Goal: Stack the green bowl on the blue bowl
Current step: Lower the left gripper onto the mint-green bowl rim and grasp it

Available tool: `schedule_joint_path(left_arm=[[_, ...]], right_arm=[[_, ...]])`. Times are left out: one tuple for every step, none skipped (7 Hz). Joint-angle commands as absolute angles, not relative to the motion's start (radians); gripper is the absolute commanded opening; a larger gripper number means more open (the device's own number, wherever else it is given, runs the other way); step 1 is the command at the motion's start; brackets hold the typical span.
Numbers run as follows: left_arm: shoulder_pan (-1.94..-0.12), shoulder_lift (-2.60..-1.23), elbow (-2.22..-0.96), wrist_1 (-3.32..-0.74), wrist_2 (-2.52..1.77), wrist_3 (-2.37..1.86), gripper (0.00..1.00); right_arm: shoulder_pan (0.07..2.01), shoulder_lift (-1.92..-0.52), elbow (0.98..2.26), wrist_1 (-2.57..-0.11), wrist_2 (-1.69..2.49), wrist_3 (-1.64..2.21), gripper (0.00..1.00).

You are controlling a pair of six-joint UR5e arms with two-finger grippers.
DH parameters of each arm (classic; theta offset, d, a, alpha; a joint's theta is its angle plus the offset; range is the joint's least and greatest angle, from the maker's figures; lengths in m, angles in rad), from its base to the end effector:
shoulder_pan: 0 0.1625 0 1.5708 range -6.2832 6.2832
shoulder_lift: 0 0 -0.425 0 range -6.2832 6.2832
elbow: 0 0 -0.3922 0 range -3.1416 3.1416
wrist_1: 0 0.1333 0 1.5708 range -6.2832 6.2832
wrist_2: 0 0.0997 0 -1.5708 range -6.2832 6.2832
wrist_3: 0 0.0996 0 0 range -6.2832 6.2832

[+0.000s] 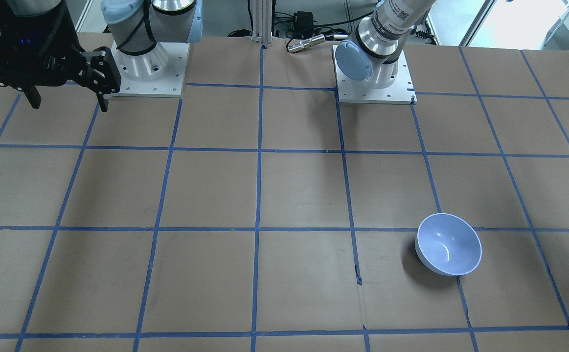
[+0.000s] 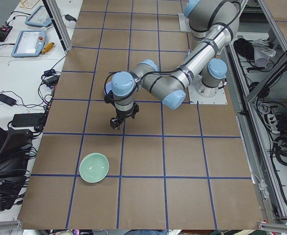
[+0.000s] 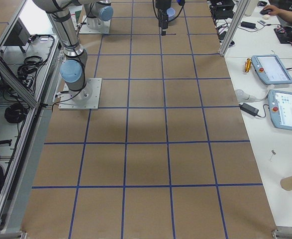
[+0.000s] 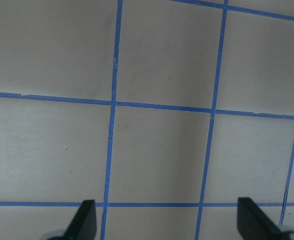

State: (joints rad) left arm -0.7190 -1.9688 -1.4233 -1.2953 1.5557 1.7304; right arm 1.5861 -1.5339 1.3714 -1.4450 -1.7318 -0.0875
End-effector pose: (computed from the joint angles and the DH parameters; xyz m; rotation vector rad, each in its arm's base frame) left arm 0.3979 -0.5275 0.3600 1.3279 2.8250 -0.0334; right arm 0.1251 -0.5041 0.5561 0.1486 -2.9753 0.0460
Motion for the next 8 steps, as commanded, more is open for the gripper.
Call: schedule_joint_path(left_arm=[[-0.696, -2.133, -1.303, -1.273, 1.554, 1.928, 1.0], [-0.692, -2.193, -1.242, -1.272, 1.552, 1.984, 1.0], [-0.69, -2.25, -1.168, -1.273, 1.549, 2.102, 1.0], [-0.683, -2.297, -1.117, -1.273, 1.549, 2.191, 1.0], [-0.666, -2.337, -1.091, -1.272, 1.542, 2.304, 1.0], [-0.666, -2.367, -1.08, -1.241, 1.531, 2.342, 1.0], [-0.664, -2.402, -1.075, -1.192, 1.532, 2.341, 1.0], [-0.652, -2.413, -1.074, -1.184, 1.532, 2.342, 1.0]], right_arm=[[1.586, -1.534, 1.371, -1.445, -1.732, -0.087, 1.0], [1.586, -1.534, 1.371, -1.445, -1.732, -0.087, 1.0], [1.586, -1.534, 1.371, -1.445, -1.732, -0.087, 1.0], [1.586, -1.534, 1.371, -1.445, -1.732, -0.087, 1.0], [1.586, -1.534, 1.371, -1.445, -1.732, -0.087, 1.0], [1.586, -1.534, 1.371, -1.445, -1.732, -0.087, 1.0], [1.586, -1.534, 1.371, -1.445, -1.732, -0.087, 1.0], [1.586, -1.534, 1.371, -1.445, -1.732, -0.087, 1.0]])
